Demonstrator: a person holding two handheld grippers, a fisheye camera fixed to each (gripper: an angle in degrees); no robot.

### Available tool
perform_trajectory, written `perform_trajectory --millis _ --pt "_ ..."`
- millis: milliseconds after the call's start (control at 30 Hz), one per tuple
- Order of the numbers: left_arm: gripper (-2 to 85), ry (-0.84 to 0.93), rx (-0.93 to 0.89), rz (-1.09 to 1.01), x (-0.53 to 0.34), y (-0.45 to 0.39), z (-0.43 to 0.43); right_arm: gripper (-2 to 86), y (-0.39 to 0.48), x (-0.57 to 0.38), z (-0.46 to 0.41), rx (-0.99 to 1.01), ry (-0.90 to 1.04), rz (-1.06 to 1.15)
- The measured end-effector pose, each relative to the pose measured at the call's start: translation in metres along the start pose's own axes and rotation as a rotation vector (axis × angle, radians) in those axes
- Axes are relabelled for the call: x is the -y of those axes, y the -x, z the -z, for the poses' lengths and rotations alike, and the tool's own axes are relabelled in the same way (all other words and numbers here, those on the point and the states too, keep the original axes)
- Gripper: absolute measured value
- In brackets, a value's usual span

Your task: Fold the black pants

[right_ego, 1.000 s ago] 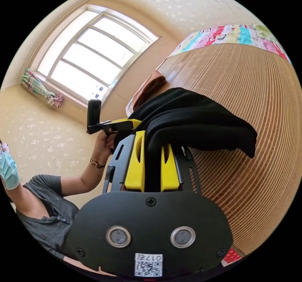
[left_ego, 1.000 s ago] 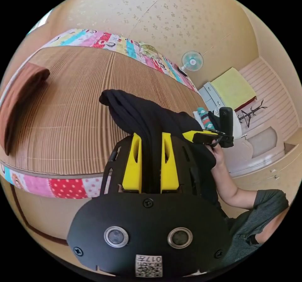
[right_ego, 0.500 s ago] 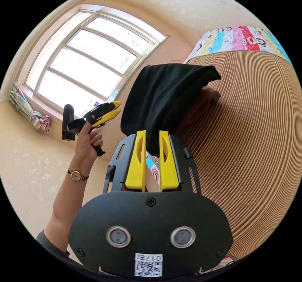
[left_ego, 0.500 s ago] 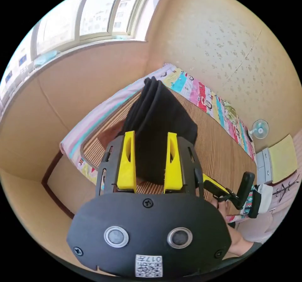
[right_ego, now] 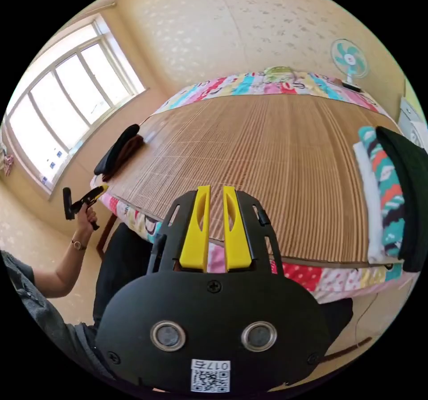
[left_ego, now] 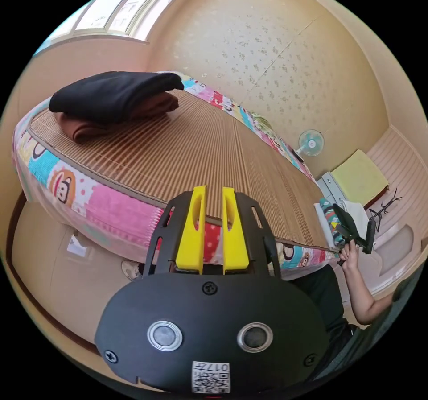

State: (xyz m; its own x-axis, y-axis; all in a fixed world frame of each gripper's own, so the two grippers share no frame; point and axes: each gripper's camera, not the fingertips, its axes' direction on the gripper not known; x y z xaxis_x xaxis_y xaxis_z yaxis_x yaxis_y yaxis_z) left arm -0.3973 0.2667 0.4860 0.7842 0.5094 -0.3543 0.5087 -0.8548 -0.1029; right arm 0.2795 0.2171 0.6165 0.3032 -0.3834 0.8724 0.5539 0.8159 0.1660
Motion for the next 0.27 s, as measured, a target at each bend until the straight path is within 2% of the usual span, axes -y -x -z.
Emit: perform_trajectory --millis 33,133,267 --pt "5.2 0.002 -0.022 -0.005 -0.01 -0.013 -0.004 7.7 -0.031 -0.009 0.038 -0.121 -0.097 -0.092" --pt "1.5 0.064 -0.115 -0.054 -0.039 -0.068 -0.036 10.1 -0.087 -0.027 0.112 -0.279 -0.257 -0.282" --pt "-0.6 0.133 -0.066 -0.157 -0.047 -0.121 -0.059 12.1 -0.121 -0.018 0.143 -0.326 -0.224 -0.307"
